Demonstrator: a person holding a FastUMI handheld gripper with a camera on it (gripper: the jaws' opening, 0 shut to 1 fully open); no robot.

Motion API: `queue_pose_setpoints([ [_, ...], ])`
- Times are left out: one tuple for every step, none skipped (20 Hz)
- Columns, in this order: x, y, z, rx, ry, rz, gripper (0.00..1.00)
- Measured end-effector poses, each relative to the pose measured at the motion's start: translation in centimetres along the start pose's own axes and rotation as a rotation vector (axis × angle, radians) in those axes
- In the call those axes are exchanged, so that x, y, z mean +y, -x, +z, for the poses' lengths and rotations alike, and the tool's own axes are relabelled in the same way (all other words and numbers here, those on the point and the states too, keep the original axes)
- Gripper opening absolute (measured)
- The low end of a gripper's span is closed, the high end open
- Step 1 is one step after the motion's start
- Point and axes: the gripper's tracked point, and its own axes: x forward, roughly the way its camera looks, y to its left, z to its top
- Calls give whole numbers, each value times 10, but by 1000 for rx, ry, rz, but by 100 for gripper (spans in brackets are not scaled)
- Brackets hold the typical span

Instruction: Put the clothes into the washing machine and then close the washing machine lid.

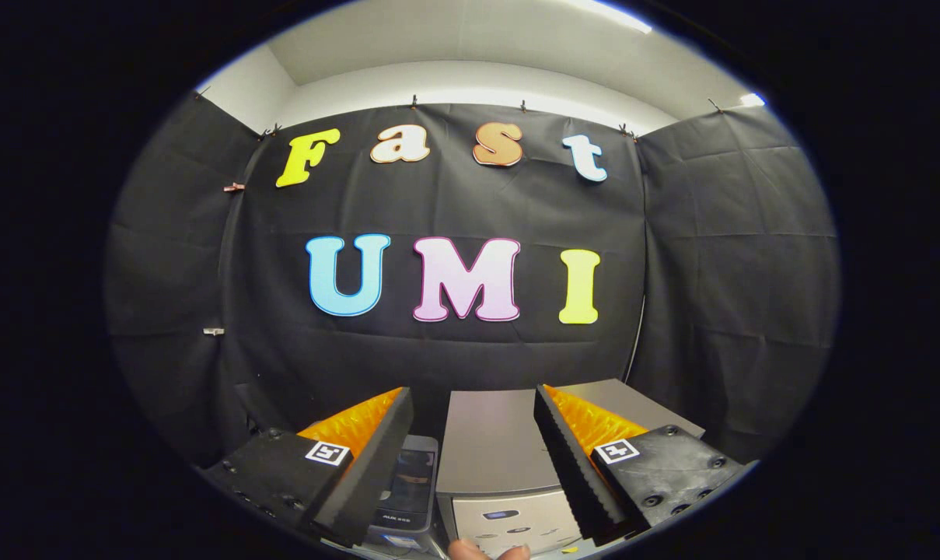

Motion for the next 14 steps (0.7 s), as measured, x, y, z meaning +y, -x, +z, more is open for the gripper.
queue_pose_setpoints([
  [0,0,0,0,0,0,98],
  [0,1,0,0,2,0,98],
  [0,1,0,-2,3,-1,98],
  [1,2,0,-3,4,0,98],
  [2,1,0,-4,5,1,98],
  [2,2,1,-6,5,0,98],
  [2,2,1,-6,5,0,98],
  [2,3,1,-5,5,0,98],
  [3,3,0,-5,4,1,98],
  [4,3,0,-4,5,4,98],
  [4,2,-1,-4,7,4,98],
  [5,2,-1,-5,9,4,98],
  [5,2,0,-4,11,4,98],
  [6,2,-1,-4,11,4,98],
])
